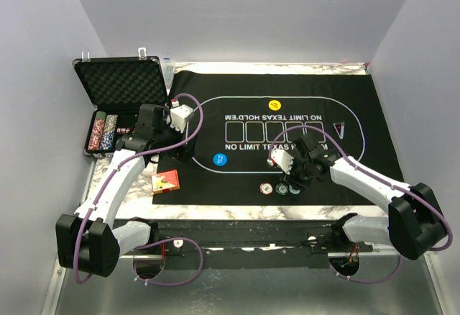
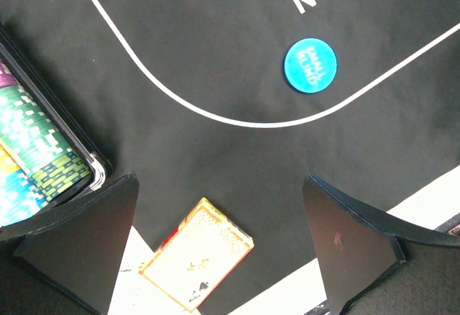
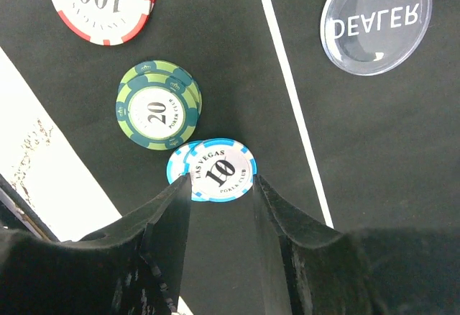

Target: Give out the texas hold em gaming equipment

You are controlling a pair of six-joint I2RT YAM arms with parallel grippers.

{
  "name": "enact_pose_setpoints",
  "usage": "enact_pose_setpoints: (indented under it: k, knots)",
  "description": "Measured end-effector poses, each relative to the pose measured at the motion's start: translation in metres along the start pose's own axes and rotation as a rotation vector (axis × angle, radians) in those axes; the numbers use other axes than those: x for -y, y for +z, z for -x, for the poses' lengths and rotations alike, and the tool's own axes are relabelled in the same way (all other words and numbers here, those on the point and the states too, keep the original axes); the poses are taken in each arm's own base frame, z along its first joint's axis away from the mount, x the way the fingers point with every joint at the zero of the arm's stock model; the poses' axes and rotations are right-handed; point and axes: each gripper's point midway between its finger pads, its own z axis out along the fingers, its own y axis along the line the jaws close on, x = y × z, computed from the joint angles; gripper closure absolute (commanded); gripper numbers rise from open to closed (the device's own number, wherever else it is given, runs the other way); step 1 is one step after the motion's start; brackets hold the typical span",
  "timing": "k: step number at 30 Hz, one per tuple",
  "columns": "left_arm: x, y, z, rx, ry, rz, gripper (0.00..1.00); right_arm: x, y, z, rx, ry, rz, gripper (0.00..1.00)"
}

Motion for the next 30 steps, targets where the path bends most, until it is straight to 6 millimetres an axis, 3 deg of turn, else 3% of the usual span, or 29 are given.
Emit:
enact_pose_setpoints:
  k: [2, 5, 8, 19, 30]
  knots:
    - [0.0000, 0.0000, 0.0000, 0.000, 0.000, 0.000, 0.01, 0.0007, -0.0010, 0.0012, 0.001, 0.000, -0.001, 0.54]
    - [0.0000, 0.0000, 0.0000, 0.000, 0.000, 0.000, 0.01, 0.0011, -0.0016, 0.0021, 0.003, 0.003, -0.002, 0.30]
    - [0.0000, 0.0000, 0.0000, 0.000, 0.000, 0.000, 0.01, -0.0002, -0.0010, 0.0007, -0.004, 0.008, 0.004, 0.28]
    - [0.0000, 0.0000, 0.0001, 0.000, 0.001, 0.000, 0.01, -0.0024, 0.0074, -0.0051, -0.036, 0.015, 0.030, 0.50]
    - [0.0000, 0.0000, 0.0000, 0.000, 0.000, 0.000, 0.01, 0.0013, -0.0005, 0.0024, -0.015, 0.011, 0.013, 0.58]
